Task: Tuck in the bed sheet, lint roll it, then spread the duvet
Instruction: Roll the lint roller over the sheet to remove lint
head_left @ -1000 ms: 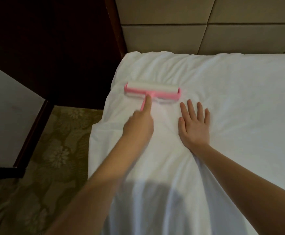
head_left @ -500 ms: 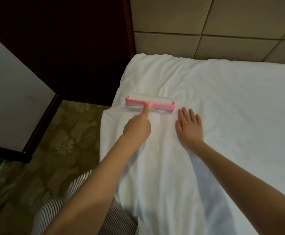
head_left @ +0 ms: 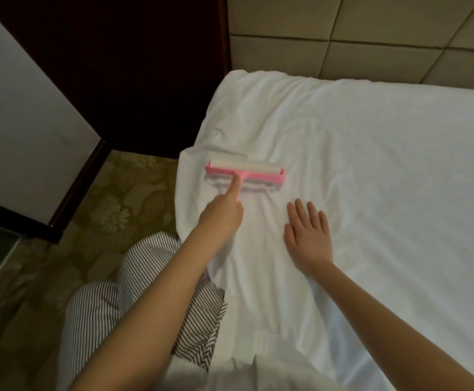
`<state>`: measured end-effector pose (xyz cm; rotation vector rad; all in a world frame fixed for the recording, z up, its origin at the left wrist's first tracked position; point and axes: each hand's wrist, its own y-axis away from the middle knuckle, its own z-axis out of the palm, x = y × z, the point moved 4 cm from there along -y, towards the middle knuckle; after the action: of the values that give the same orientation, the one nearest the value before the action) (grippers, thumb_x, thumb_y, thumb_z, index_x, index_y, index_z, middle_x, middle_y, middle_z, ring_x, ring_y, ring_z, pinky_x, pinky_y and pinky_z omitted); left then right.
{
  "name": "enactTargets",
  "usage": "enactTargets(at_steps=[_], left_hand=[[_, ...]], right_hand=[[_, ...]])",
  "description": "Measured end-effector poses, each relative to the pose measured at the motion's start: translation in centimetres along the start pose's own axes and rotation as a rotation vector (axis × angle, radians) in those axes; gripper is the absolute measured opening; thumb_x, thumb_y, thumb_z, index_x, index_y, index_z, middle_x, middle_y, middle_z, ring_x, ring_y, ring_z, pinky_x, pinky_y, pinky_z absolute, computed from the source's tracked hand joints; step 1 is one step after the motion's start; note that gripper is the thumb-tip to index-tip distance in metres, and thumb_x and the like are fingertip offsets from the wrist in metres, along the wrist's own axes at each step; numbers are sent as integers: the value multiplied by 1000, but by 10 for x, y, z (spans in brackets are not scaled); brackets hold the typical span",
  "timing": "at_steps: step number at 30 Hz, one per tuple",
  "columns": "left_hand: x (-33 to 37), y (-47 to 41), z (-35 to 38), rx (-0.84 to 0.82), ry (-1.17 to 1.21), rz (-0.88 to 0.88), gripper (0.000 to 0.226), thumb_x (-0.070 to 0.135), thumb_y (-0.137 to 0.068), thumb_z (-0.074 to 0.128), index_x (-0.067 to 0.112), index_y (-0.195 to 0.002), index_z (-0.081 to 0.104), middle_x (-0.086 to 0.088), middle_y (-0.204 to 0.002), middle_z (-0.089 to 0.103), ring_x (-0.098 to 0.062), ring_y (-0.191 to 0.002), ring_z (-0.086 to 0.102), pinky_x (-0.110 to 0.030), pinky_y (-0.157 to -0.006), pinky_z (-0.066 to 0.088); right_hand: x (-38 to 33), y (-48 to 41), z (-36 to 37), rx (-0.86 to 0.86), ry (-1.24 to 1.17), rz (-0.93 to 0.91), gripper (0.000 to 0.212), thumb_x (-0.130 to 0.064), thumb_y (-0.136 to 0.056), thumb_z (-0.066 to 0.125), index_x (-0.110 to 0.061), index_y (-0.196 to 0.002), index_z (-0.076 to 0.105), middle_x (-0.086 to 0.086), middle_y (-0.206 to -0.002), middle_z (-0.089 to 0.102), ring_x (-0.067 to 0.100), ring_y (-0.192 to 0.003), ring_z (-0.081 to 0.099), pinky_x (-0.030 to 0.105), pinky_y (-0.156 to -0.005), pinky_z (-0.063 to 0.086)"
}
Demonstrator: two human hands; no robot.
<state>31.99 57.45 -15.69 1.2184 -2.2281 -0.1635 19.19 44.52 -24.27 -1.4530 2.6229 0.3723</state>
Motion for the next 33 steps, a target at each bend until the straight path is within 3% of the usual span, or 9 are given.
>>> enactTargets(at_steps=[2,6,9,12,16,22,26,30,33], left_hand=[[12,-1,-4,7,-12,6,63,16,-98,34,31,-150,1,-9,-79,50,-27,-71,53,-30,-56,36],[8,54,5,-96,-134,-67,53,15,-97,34,18,-147,18,-12,-108,56,-26,-94,57,-33,-71,44],[-10,108,22,-156,-118,-32,59,17,-98,33,23,-150,5,-4,-82,54,-15,-69,52,-28,-59,39],[-19,90,20,-119,-27,-6,63,22,-100,33,33,-150,-5,-1,-67,45,-13,-55,45,-28,-48,33],[-9,42,17,-41,18,17,64,24,-101,31,34,-149,-9,-4,-72,44,-21,-65,50,-31,-57,40],[0,71,7,-157,-89,-35,58,17,-99,32,22,-150,6,-13,-104,57,-25,-90,58,-33,-68,43],[-20,121,20,-262,-89,43,61,20,-100,33,22,-151,0,-4,-67,48,-11,-54,45,-23,-45,31],[-22,78,11,-149,-51,65,63,22,-100,32,31,-150,-5,-6,-68,49,-17,-56,50,-28,-47,35],[-11,46,14,-84,-63,107,67,16,-99,32,28,-150,-10,-5,-71,47,-20,-61,50,-31,-53,39]], right_hand=[[-2,8,2,0,-5,1,78,-46,-79,-14,-22,-151,3,-5,-158,-3,17,-146,-9,31,-113,-14],[-3,10,3,8,-13,9,76,-46,-81,-13,-22,-151,4,-5,-158,-3,17,-146,-9,31,-113,-13],[-2,14,4,4,-7,2,66,-42,-89,-4,-21,-151,3,-4,-159,-3,17,-146,-9,31,-113,-14],[-4,21,6,34,-16,-3,75,-44,-83,-11,-20,-151,9,-3,-159,2,18,-146,-5,30,-113,-13],[-5,25,7,58,-34,2,78,-44,-81,-11,-20,-151,14,-3,-158,8,19,-146,-1,31,-115,-9],[-6,23,7,57,-10,24,71,-42,-86,-7,-20,-151,13,-3,-159,7,18,-146,-1,32,-115,-7],[-12,38,13,56,-2,68,65,-40,-90,0,-20,-151,12,-2,-159,6,19,-146,-2,33,-116,-6],[-21,74,21,45,4,47,74,-44,-83,-11,-21,-151,7,-5,-158,1,17,-146,-5,29,-112,-14],[-21,96,26,85,-11,78,70,-44,-86,-6,-22,-150,12,-7,-156,3,19,-146,-1,27,-112,-16]])
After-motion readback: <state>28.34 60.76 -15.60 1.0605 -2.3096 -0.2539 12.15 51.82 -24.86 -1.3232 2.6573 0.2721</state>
